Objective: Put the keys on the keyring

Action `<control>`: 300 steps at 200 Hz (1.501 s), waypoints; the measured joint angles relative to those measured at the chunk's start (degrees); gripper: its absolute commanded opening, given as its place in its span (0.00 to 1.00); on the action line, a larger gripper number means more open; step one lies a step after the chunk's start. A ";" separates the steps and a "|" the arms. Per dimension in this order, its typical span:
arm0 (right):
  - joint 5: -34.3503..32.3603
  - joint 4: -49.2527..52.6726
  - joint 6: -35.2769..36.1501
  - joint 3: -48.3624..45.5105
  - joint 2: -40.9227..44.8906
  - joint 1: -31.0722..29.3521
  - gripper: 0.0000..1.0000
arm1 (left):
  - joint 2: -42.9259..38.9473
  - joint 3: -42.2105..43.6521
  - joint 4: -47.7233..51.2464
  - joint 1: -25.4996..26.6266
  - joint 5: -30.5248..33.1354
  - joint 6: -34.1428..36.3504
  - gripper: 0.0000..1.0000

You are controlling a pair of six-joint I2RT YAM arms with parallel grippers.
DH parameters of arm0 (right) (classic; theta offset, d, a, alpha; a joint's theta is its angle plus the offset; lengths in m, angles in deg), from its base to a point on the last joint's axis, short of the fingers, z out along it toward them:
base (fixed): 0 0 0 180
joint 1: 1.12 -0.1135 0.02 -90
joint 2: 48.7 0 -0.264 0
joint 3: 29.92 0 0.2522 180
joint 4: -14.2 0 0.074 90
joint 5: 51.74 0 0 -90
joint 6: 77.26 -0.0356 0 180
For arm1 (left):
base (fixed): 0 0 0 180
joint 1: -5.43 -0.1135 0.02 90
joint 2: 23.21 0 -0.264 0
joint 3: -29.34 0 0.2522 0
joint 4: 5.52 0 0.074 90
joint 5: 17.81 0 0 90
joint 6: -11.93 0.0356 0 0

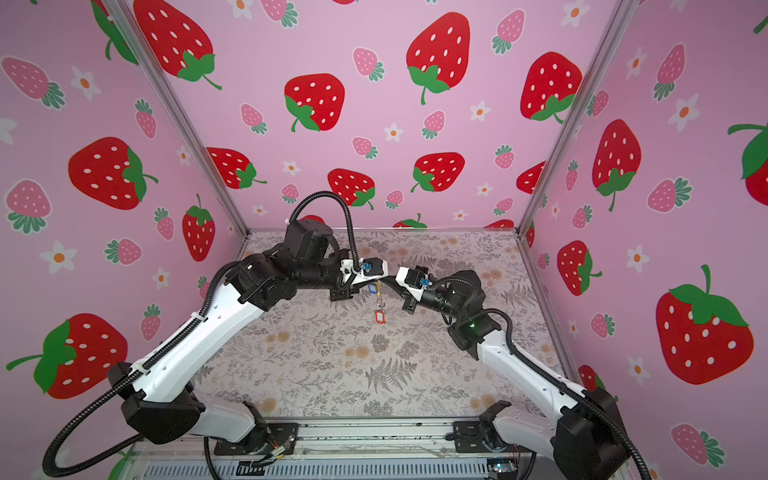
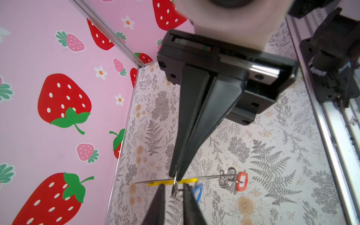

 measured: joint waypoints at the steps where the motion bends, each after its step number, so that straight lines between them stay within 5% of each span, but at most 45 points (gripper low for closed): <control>1: -0.02 -0.04 -0.07 -0.02 0.00 0.00 0.00 | -0.09 0.15 -0.11 -0.04 -0.04 0.20 0.36; 57: -0.52 -5.64 -4.81 -0.94 -0.35 0.00 0.00 | -7.96 11.93 -10.36 -5.81 -4.20 -8.48 0.34; 123: -1.03 -7.45 -6.88 -0.94 -1.46 0.00 0.00 | -7.96 14.25 -14.58 -5.86 -10.29 -14.38 0.35; 186: -1.07 -8.55 -7.19 -0.94 -1.51 0.00 0.00 | -5.25 14.23 -13.73 -5.86 -11.47 -15.72 0.24; 244: -1.03 -9.25 -7.96 -0.94 -1.53 0.00 0.00 | -2.89 13.42 -12.15 -5.86 -12.44 -15.15 0.00; 300: -1.03 -12.24 -9.11 -1.53 -1.66 -0.09 0.00 | -2.56 11.08 -10.49 -5.73 -14.45 -13.77 0.00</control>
